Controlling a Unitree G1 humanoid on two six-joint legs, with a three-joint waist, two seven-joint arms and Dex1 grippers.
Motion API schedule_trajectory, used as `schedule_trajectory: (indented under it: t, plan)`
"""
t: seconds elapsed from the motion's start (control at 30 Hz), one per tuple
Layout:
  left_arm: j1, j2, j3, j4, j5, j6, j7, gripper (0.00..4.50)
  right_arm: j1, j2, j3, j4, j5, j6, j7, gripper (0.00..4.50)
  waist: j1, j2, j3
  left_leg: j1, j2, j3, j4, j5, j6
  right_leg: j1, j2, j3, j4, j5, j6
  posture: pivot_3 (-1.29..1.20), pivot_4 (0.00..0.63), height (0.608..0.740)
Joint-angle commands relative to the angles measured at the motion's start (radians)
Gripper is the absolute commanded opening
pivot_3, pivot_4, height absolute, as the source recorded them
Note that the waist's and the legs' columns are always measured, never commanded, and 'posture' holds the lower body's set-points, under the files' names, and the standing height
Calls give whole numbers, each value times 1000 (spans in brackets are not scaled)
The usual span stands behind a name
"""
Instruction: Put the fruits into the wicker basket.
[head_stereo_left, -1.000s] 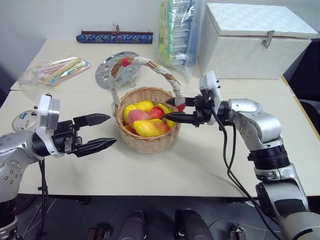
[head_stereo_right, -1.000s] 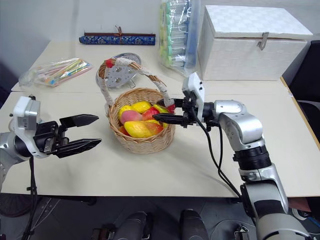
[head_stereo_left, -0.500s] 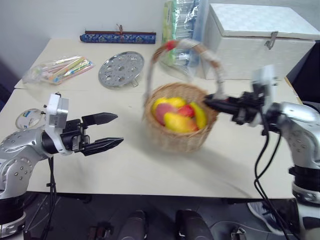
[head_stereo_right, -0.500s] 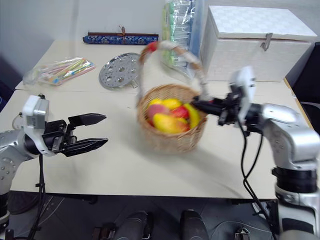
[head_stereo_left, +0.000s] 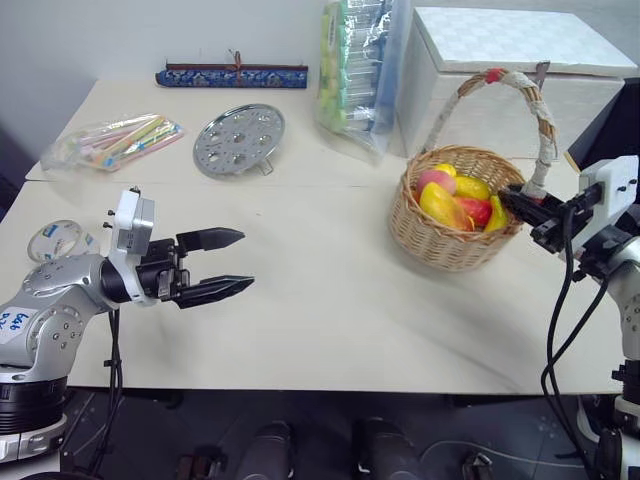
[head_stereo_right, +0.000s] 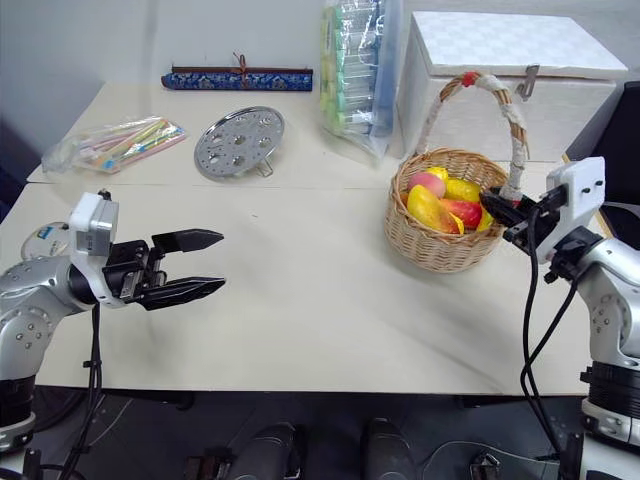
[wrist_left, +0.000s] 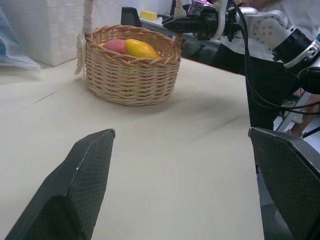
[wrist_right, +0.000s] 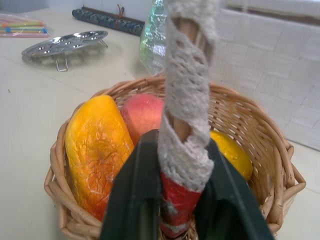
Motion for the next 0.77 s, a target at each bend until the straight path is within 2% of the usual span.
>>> schedule_trajectory:
  t: [0.03, 0.17, 0.27, 0.33, 0.43, 0.57, 0.77]
  plan:
    - [19, 11, 31, -3, 0, -9, -10, 4500, 53, -24, -37, -70, 10, -11, 1, 2174, 3, 0, 0, 0, 0, 0, 0, 0, 0, 0, 0, 0, 0, 0, 0, 0, 150, 740]
    - [76, 38, 42, 28, 52, -51, -29, 4500, 205, -65, -129, -95, -20, -142, 75, 3423, 9, 0, 0, -1, 0, -1, -1, 0, 0, 0, 0, -1, -2, 0, 0, 0, 150, 740]
    - [135, 52, 47, 49, 139, -131, -19, 4500, 341, -62, -208, -121, 78, -211, 259, 4401, 11, 0, 0, 0, 0, 0, -1, 0, 1, 1, -1, -1, -2, 0, 0, 0, 150, 740]
    - [237, 72, 35, 60, 271, -257, -17, 4500, 474, -74, -162, -133, 29, -288, 370, 4458, 8, 0, 0, 1, 0, -1, -1, -1, 1, 2, 0, -1, -2, 0, 0, 0, 150, 740]
    - [388, 73, 22, 7, 350, -351, -33, 4500, 551, -80, -29, -131, -32, -426, 498, 4458, -4, 0, 0, 5, 0, 3, -6, -1, 1, 4, 0, 3, -3, 0, 0, 0, 150, 740]
    - [496, 27, -1, 27, 463, -541, -7, 4500, 475, 5, 152, -90, -96, -569, 526, 4458, -21, -1, 0, 17, 1, 8, -9, -5, 7, 9, -1, 9, -5, 0, 0, 0, 150, 740]
    - [466, -91, 3, 6, 465, -602, 114, 4500, 284, 105, 323, 89, -192, -774, 541, 4458, -15, -1, 0, 18, 1, 7, -8, -5, 4, 10, -2, 9, -5, 0, -1, 0, 150, 740]
